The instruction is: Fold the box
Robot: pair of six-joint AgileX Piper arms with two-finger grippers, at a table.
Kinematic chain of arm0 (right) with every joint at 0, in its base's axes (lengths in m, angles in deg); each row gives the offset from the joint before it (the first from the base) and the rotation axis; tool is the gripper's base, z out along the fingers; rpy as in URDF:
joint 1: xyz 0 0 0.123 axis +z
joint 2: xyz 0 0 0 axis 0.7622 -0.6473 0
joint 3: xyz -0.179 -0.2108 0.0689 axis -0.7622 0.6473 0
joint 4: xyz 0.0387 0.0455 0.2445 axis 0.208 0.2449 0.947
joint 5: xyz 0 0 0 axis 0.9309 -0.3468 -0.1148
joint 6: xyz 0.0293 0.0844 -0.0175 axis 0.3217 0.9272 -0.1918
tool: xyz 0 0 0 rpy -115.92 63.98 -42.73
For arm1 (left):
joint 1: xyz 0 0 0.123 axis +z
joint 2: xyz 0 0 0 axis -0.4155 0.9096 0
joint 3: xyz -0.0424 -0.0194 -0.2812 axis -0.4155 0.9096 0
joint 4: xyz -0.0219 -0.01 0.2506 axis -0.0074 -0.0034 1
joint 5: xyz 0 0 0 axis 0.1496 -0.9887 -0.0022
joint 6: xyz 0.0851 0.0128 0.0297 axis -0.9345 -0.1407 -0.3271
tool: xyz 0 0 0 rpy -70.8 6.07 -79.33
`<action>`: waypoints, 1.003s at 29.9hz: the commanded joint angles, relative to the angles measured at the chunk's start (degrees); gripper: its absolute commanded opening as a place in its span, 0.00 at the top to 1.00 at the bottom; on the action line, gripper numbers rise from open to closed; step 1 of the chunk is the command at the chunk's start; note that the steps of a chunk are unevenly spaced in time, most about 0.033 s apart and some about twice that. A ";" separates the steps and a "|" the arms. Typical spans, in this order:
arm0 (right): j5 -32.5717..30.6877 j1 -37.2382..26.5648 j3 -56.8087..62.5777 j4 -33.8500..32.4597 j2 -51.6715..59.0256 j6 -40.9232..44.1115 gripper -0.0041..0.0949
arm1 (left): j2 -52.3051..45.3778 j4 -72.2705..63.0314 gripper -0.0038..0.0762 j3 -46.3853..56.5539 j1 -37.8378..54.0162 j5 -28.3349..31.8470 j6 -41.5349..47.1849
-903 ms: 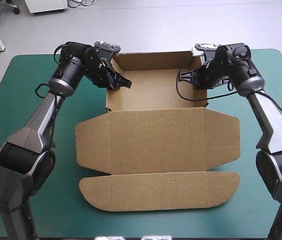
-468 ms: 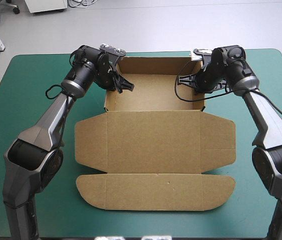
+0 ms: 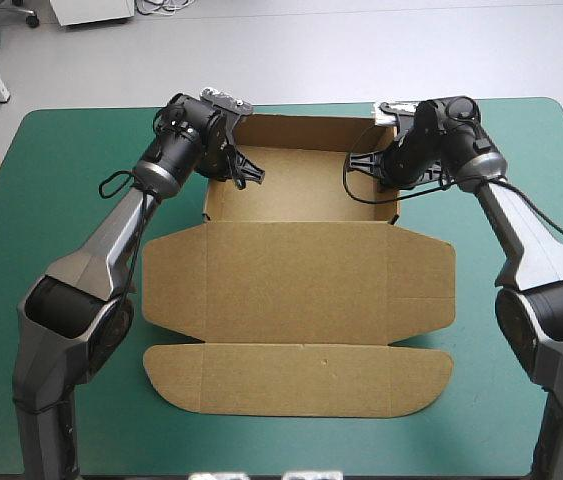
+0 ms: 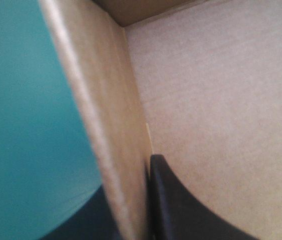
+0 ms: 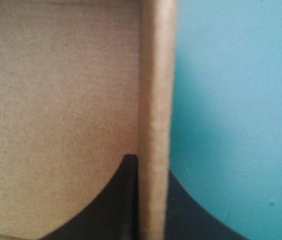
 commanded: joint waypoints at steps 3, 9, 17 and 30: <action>-1.38 -0.21 -2.55 0.73 2.46 -4.44 0.97 | -1.17 8.89 0.96 -0.57 -0.05 -0.22 -2.56; -3.71 -0.21 -2.69 -0.25 1.25 -5.71 0.97 | 0.92 8.91 0.96 -0.28 -0.05 -1.84 -2.56; -5.29 -0.21 -3.16 -2.72 -0.14 -6.81 0.97 | 1.47 10.81 0.96 -0.28 1.09 -1.82 -2.56; -2.12 1.96 -3.39 -4.03 -3.44 -6.64 0.96 | 2.19 5.16 0.96 -0.15 6.16 0.25 -2.88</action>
